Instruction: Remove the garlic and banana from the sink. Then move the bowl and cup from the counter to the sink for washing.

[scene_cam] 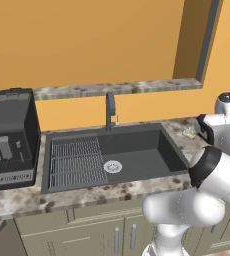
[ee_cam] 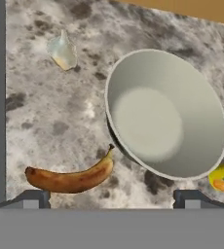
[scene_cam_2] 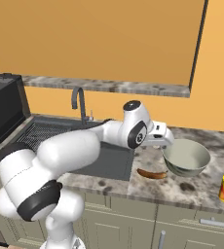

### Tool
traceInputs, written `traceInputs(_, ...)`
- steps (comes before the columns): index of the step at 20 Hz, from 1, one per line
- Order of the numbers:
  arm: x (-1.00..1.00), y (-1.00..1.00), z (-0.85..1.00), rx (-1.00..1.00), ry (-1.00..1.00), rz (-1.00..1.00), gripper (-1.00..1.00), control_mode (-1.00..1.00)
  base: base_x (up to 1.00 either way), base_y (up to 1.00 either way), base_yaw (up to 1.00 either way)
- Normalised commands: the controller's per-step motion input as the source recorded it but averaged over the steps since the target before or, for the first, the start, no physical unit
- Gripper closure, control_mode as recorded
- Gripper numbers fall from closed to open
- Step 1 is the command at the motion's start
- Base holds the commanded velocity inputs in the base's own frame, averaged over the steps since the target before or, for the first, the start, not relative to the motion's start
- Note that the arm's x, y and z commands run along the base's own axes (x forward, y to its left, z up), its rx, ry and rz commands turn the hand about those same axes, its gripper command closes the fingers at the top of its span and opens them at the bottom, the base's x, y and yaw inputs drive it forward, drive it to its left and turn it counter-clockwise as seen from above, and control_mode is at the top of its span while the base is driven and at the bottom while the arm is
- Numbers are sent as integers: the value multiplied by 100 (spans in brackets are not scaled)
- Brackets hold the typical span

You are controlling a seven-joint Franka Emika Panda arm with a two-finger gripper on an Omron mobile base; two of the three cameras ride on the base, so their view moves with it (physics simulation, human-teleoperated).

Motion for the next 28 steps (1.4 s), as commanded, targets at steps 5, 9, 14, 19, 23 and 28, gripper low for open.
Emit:
traceInputs(5, 11, -8, -4, -11, 13, 21, -100, -100, 0, 0, 0)
traceInputs(9, 1, -3, -9, -6, 10, 20, -100, -100, 0, 0, 0)
traceInputs(14, 0, -2, -14, -4, 7, 20, -100, -100, 0, 0, 0)
traceInputs(19, 11, -3, -16, -3, 11, 14, -100, -100, 0, 0, 0)
traceInputs(23, 22, -1, -11, -4, 12, 4, -100, -100, 0, 0, 0)
traceInputs(28, 21, -3, -9, -2, 14, 0, -100, -100, 0, 0, 0)
